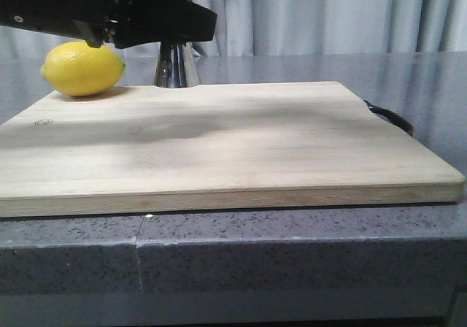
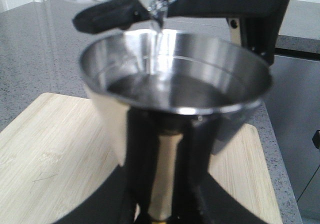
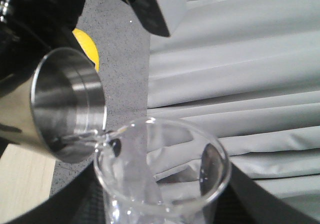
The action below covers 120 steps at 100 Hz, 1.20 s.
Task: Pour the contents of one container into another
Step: 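Tilt the beaker with the right gripper, pouring liquid into the jigger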
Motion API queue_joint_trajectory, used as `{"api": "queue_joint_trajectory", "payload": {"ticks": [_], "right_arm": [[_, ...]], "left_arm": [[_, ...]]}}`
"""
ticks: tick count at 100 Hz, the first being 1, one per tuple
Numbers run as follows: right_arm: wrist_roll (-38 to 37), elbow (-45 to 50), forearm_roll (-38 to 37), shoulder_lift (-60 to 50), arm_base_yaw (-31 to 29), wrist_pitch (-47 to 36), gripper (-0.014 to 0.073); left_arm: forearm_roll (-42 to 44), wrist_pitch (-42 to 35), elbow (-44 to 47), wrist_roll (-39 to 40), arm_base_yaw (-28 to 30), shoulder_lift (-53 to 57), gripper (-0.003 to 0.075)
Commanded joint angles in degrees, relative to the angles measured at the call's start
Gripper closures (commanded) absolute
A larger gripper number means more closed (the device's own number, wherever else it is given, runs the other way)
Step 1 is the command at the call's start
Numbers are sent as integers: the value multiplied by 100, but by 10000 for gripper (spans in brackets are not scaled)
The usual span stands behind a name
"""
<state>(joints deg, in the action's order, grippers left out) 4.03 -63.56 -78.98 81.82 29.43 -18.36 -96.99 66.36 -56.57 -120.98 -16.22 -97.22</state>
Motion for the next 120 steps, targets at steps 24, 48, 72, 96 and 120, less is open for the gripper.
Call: {"api": "queue_joint_trajectory", "payload": {"ticks": [24,48,72,96,120], "right_arm": [[34,-221,46,-239,-2,-68,360],[34,-221,46,-239,-2,-68,360],[34,-221,-50,-239,-2,-68,360],[34,-221,-50,-239,-2,-68,360],[34,-221,-50,-239,-2,-68,360]], "left_arm": [[-379,689,-173,45,-50,268,739],[-379,689,-173,45,-50,268,739],[-379,689,-173,45,-50,268,739],[-379,689,-173,45,-50,268,739],[-379,689,-173,45,-50,268,739]]}}
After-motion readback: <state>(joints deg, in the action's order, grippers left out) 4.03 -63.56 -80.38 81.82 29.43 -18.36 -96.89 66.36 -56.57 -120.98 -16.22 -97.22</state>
